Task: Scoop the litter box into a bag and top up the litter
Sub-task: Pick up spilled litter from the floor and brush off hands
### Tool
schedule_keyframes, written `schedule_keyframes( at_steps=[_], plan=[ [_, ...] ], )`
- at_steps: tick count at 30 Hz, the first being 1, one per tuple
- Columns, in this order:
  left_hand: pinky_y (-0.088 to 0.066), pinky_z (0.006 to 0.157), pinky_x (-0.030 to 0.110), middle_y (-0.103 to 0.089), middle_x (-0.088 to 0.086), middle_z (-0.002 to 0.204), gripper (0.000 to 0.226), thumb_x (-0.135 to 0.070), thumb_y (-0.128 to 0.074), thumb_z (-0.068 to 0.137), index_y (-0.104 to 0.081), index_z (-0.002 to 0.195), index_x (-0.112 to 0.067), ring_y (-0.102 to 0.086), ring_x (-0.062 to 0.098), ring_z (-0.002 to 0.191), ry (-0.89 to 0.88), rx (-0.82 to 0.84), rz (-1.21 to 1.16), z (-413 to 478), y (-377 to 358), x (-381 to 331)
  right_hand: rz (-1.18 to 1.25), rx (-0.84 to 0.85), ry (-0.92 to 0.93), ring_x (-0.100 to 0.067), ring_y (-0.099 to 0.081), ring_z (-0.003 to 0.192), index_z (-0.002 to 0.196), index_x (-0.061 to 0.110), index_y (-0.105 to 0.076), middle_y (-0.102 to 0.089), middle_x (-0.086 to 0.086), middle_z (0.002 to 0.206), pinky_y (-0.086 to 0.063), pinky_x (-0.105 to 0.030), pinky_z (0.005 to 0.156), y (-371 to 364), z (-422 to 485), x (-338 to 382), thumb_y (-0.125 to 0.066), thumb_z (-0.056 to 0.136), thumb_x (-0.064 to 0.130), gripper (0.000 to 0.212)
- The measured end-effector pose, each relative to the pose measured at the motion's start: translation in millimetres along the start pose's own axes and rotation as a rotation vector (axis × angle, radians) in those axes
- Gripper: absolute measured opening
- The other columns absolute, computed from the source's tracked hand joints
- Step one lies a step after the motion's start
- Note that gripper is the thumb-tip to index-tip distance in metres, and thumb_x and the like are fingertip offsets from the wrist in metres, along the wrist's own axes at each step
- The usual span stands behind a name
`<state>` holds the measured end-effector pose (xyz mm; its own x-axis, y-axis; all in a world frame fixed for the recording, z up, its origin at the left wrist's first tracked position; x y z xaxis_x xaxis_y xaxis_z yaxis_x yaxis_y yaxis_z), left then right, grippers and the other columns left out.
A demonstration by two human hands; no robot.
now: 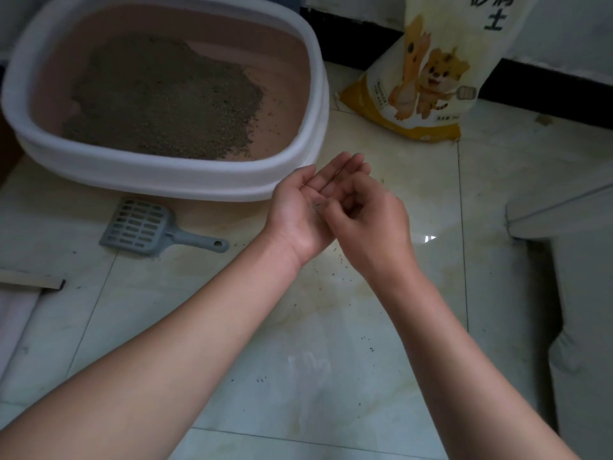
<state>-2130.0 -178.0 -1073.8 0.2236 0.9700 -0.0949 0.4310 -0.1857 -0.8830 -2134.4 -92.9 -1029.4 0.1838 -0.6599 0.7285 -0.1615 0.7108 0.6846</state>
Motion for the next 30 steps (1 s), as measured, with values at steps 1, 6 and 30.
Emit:
schedule_keyframes(
  at_steps=[1,6,30],
  plan=[
    [-0.054,0.09,0.044,-0.067,0.02,0.121,0.043,-0.025,-0.032,0.101,-0.063,0.116,0.002,-0.065,0.034,0.11,-0.013,0.001,-0.004,-2,-4,-2,0.067,-0.017,-0.016,-0.014,-0.056,0.06,0.077,0.023,-0.06,-0.06,0.006,0.063,-0.045,-0.033,0.053,2,0,3,-0.066,0.08,0.025,0.007],
    [-0.041,0.108,0.049,-0.066,0.022,0.12,0.046,-0.026,-0.033,0.1,-0.064,0.113,0.004,-0.061,0.035,0.117,-0.124,0.007,-0.059,-17,-19,-24,0.368,-0.126,-0.004,-0.009,-0.066,0.08,0.096,0.016,-0.068,-0.07,0.008,0.084,-0.054,-0.029,0.073,12,-3,31,-0.056,0.082,0.002,0.023],
    [-0.04,0.111,0.039,-0.068,0.02,0.117,0.05,-0.027,-0.027,0.099,-0.063,0.117,0.004,-0.064,0.029,0.116,-0.447,-0.241,0.012,-158,-177,-56,1.733,-0.304,-0.596,-0.025,-0.069,0.112,0.121,-0.001,-0.064,-0.072,-0.016,0.117,-0.048,-0.039,0.108,81,-21,184,-0.033,0.107,0.031,0.047]
  ],
)
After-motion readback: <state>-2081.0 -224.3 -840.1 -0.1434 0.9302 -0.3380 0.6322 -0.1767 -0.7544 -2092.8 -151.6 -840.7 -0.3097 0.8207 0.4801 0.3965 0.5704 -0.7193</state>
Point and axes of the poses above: each hand's wrist, its own z-axis towards the middle knuckle, its own y-axis out of the back of the hand, x = y × z, the point moved 5 cm from there along z, towards the middle knuckle
